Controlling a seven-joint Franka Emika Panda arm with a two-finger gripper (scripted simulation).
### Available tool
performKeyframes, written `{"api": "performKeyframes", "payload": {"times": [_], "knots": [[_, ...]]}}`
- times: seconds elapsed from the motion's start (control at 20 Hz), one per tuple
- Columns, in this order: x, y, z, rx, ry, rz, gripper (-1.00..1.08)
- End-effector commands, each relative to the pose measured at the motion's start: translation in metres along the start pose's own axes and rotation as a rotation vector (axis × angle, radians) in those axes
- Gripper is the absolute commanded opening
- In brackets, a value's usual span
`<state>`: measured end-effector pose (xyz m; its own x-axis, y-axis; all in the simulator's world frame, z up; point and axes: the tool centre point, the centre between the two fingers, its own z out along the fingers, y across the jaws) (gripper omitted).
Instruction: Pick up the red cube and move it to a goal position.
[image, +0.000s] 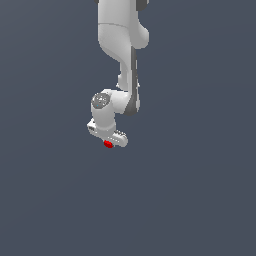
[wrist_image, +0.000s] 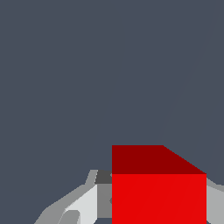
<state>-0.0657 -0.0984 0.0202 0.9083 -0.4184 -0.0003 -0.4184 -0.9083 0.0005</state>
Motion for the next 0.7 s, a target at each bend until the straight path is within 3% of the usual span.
{"api": "performKeyframes", "payload": {"times": [0.0,0.65], "knots": [[0.0,0.0,-0.001,0.0,0.0,0.0,-1.0],[-0.01,-0.026,-0.059,0.0,0.0,0.0,-1.0]]}}
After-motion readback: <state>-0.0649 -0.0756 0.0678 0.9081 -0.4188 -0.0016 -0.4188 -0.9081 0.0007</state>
